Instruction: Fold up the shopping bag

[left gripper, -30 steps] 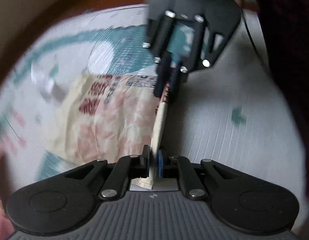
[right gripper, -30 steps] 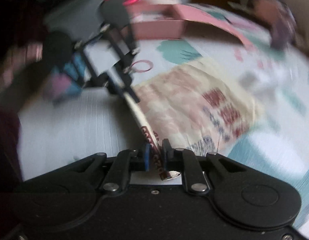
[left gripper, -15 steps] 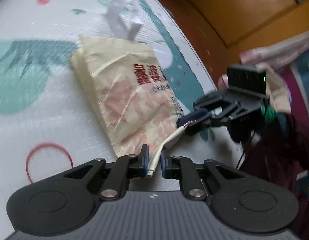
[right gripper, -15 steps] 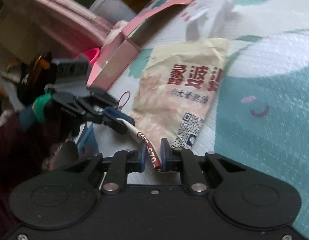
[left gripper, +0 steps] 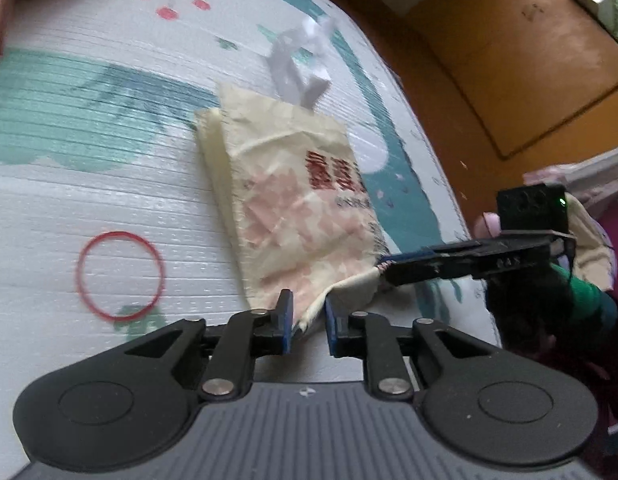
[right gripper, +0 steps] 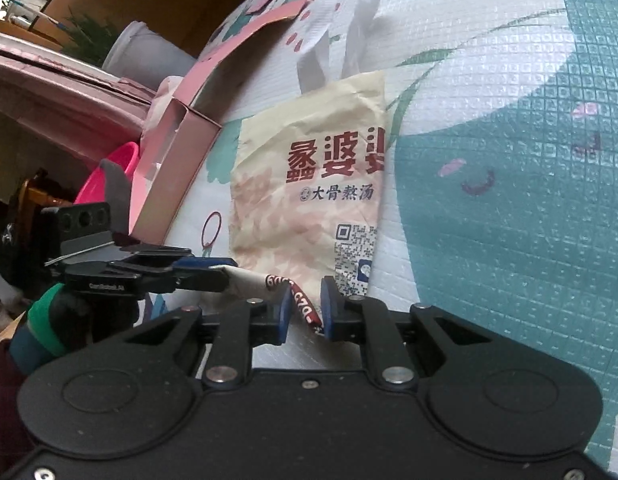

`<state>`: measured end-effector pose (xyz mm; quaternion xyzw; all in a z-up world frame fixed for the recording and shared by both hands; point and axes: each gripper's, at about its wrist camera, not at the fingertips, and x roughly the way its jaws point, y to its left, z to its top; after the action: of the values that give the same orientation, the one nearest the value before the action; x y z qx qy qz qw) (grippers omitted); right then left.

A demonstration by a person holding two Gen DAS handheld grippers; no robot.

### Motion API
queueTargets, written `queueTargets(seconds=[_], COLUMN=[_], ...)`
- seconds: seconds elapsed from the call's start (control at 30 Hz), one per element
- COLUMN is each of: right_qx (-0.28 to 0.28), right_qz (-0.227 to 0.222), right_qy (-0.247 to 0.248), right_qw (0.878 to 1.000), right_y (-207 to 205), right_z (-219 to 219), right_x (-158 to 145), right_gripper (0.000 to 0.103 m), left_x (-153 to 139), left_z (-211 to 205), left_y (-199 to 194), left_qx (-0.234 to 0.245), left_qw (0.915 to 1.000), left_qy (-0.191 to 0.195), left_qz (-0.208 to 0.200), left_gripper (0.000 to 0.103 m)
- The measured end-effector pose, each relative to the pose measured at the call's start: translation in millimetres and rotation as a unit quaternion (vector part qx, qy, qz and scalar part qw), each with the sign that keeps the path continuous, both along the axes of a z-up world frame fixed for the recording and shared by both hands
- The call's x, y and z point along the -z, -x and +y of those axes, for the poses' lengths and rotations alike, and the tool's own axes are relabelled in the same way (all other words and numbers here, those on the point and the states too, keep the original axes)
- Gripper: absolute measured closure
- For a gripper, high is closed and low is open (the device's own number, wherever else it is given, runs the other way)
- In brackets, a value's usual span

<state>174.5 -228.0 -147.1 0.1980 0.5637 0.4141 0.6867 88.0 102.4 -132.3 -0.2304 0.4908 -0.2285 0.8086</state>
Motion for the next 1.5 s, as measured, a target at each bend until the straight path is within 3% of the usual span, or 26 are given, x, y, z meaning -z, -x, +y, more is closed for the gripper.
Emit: queueTargets(seconds=[0.07,0.13,0.27,0.3,0.37,0.43,0.5,0.6,0.67,0.7,0.77,0.83,0.97,1.03,1.13,1.27,1.33,1.5], right_qx=[-0.003,-0.013,-0.014,-0.013,-0.013,-0.012,-0.012,-0.011,-0.018,-0.025,-0.028,-0.034,-0.083,-0.132,-0.16,-0.139,-0.158,-0.17], right_qz=[-0.003,-0.019,-0.019,-0.017,-0.015,-0.012,-0.01,-0.011,-0.029,-0.066,-0.143,-0.194,-0.307,-0.351,-0.341,-0.314,-0.338,-0.349], right_qy=[0.003,0.015,0.017,0.016,0.014,0.011,0.008,0.01,0.027,0.057,0.123,0.169,0.17,0.185,0.218,0.212,0.223,0.224], right_qw=[1.0,1.0,1.0,1.0,1.0,1.0,1.0,1.0,0.999,0.996,0.982,0.966,0.933,0.908,0.9,0.915,0.901,0.894], right_y=[-1.2,0.0,-2.1,-2.9,-3.3,-4.1,-4.7,-4.2,-2.5,0.5,8.6,15.7,49.3,67.2,69.8,59.7,65.6,67.8], right_z=[1.4,4.9,5.6,5.5,5.7,4.8,4.1,2.9,3.0,2.8,3.2,6.3,26.8,45.3,59.2,52.8,56.6,57.1], right_x=[-0.6,-4.6,-4.2,-3.7,-2.5,-1.2,0.0,-0.9,-8.4,-19.3,-37.7,-46.6,-68.6,-66.7,-46.9,-36.6,-36.5,-36.9], right_gripper=[0.095,0.096,0.096,0.096,0.096,0.096,0.098,0.099,0.093,0.089,0.082,0.082,0.082,0.083,0.084,0.084,0.084,0.083], left_x=[-9.9,-34.5,-58.6,-60.7,-55.6,-41.1,-22.7,-12.6,-11.6,-12.0,-12.2,-13.5,-12.1,-11.5,-9.1,-7.7,-6.4,-8.5], left_z=[-0.7,-15.3,-54.3,-74.1,-104.3,-129.3,-138.0,-126.7,-122.6,-121.6,-124.5,-126.6,-130.3,-129.8,-125.6,-123.3,-120.6,-112.3], left_y=[6.2,18.8,29.6,28.8,23.2,13.3,7.5,3.2,0.9,-1.0,-7.3,-15.3,-18.3,-18.2,-16.7,-10.5,-4.3,0.8], left_qx=[-0.009,0.005,0.053,0.081,0.123,0.144,0.136,0.087,0.078,0.078,0.084,0.093,0.092,0.088,0.072,0.056,0.048,0.061], left_qw=[0.9985,0.983,0.9619,0.9484,0.9294,0.9235,0.9224,0.9452,0.9509,0.9521,0.9525,0.9528,0.9544,0.9558,0.9613,0.9639,0.9664,0.9668], left_qy=[-0.052,-0.167,-0.208,-0.239,-0.272,-0.284,-0.304,-0.263,-0.252,-0.251,-0.254,-0.258,-0.255,-0.252,-0.236,-0.228,-0.219,-0.214], left_qz=[-0.012,-0.076,-0.169,-0.192,-0.217,-0.214,-0.195,-0.173,-0.162,-0.156,-0.145,-0.13,-0.124,-0.124,-0.123,-0.126,-0.126,-0.125], left_gripper=[0.083,0.083,0.083,0.083,0.083,0.083,0.084,0.084,0.084,0.084,0.084,0.084,0.084,0.084,0.084,0.084,0.084,0.084])
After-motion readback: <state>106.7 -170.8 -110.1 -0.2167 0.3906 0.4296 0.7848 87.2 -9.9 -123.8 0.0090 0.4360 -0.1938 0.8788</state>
